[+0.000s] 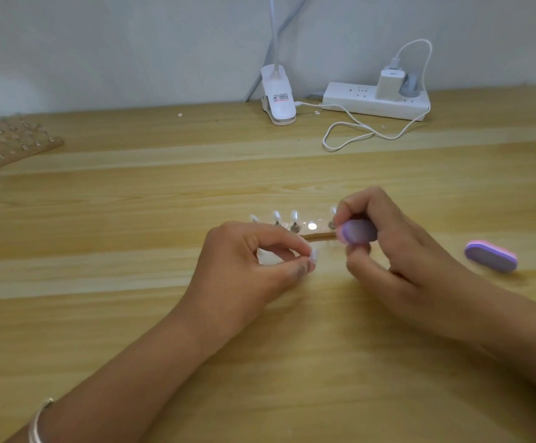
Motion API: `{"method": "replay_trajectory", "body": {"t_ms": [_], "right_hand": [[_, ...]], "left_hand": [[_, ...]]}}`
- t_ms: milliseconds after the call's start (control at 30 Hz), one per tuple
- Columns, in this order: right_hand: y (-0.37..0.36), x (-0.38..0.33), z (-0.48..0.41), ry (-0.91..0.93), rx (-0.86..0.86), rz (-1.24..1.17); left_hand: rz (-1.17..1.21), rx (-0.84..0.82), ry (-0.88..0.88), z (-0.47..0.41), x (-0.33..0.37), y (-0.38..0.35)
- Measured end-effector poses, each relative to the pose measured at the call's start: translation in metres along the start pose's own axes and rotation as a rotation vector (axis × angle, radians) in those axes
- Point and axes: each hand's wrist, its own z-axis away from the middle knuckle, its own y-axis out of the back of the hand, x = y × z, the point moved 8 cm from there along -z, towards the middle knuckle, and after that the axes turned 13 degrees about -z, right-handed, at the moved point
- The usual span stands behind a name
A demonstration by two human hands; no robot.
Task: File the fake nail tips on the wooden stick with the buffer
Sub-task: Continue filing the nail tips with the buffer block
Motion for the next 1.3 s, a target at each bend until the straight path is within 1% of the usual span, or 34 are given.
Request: {"method": "replay_trajectory", "body": {"t_ms": [100, 200, 333, 467, 533, 633, 667, 800, 833, 967, 1000, 1100, 1133, 1233, 1300], "right_hand": [[-0.009, -0.008, 0.002, 0.201, -0.045, 0.071], [-0.004, -0.011, 0.003, 0.28, 0.031, 0.103], [0.005, -0.013, 0.002, 0.298, 0.121, 0.111], [0.001, -0.023, 0.006, 0.362, 0.14, 0.126], [0.006, -0.02, 0.005, 0.356, 0.167, 0.162], [0.022, -0.014, 0.002, 0.314, 0.268, 0.16], [0.022, -0.015, 0.003, 0.328, 0.274, 0.152], [-0.001, -0.028, 0.01, 0.5, 0.146, 0.171], [0.0, -0.027, 0.009, 0.502, 0.153, 0.193], [0.022, -0.016, 0.005, 0.409, 0.278, 0.232], [0.021, -0.017, 0.007, 0.429, 0.265, 0.22], [0.002, -0.027, 0.013, 0.545, 0.138, 0.2], [0.002, -0.027, 0.012, 0.548, 0.137, 0.212], [0.022, -0.02, 0.007, 0.465, 0.285, 0.254], [0.027, -0.024, 0.01, 0.48, 0.328, 0.227]], "left_hand": [[0.042, 0.015, -0.015, 0.001, 0.002, 0.003], [0.093, 0.003, -0.008, 0.001, 0.002, 0.003], [0.128, 0.037, 0.005, -0.001, 0.0, 0.006], [0.178, 0.008, -0.013, 0.0, 0.001, 0.004], [0.16, -0.01, -0.01, -0.001, -0.001, 0.002], [0.162, -0.038, -0.002, -0.002, -0.004, 0.0], [0.164, -0.042, -0.006, -0.003, -0.004, 0.0], [0.193, -0.039, -0.045, -0.001, 0.001, 0.001], [0.196, -0.045, -0.053, -0.001, 0.002, 0.001], [0.191, -0.061, -0.046, -0.001, 0.001, -0.001], [0.194, -0.062, -0.046, -0.002, 0.001, -0.002], [0.237, -0.07, -0.047, -0.001, 0.001, -0.001], [0.247, -0.079, -0.049, -0.001, 0.002, -0.001], [0.299, -0.091, -0.022, -0.001, -0.001, -0.002], [0.367, -0.091, 0.033, -0.001, -0.005, -0.004]]}}
